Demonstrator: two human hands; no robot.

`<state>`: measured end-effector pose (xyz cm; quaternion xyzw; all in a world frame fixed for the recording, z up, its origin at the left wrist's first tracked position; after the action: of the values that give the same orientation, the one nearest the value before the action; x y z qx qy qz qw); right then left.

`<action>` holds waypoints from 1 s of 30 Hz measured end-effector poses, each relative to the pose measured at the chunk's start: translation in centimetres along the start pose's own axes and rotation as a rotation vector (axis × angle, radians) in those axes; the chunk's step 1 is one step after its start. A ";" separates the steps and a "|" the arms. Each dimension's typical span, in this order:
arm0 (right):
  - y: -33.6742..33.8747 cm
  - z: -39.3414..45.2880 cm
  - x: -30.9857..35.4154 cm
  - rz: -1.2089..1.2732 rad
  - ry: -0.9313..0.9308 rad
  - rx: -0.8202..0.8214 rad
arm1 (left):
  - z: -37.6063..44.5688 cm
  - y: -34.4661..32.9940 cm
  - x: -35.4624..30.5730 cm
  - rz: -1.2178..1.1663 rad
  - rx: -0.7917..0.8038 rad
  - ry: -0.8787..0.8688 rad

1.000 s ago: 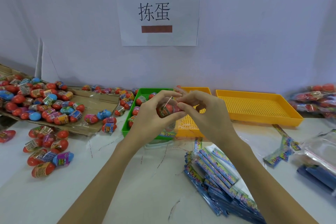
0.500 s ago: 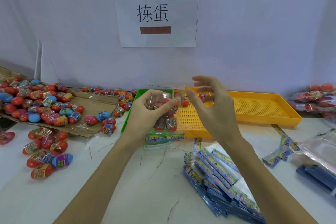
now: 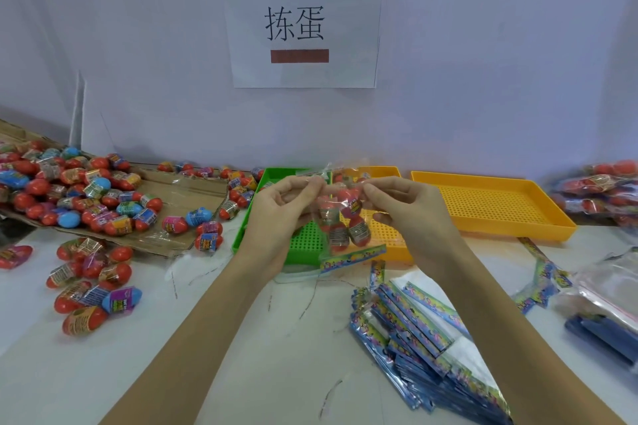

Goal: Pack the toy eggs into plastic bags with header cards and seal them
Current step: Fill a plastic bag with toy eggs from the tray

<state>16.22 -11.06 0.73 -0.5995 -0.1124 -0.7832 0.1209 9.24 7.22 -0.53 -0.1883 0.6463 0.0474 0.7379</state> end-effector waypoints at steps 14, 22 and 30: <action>0.6 0.1 0.6 -0.070 0.076 -0.010 | 0.1 0.4 -0.1 0.050 -0.003 -0.056; 1.3 0.2 0.1 -0.006 -0.036 -0.055 | 0.4 0.6 0.8 -0.134 0.086 0.088; -0.3 -0.4 0.9 -0.576 0.583 -0.209 | -0.1 -0.6 1.3 0.029 0.057 0.009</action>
<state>15.49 -10.94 1.48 -0.3059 -0.1566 -0.9289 -0.1376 9.51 6.40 -1.62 -0.1580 0.6534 0.0388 0.7393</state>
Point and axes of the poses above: each hand's wrist, its own z-axis towards the middle knuckle, its own y-axis out of the back of the hand, x = y × z, the point moved 2 cm from there along z, towards the middle knuckle, and after that the axes turned 5 degrees about y, right-handed, at the moved point
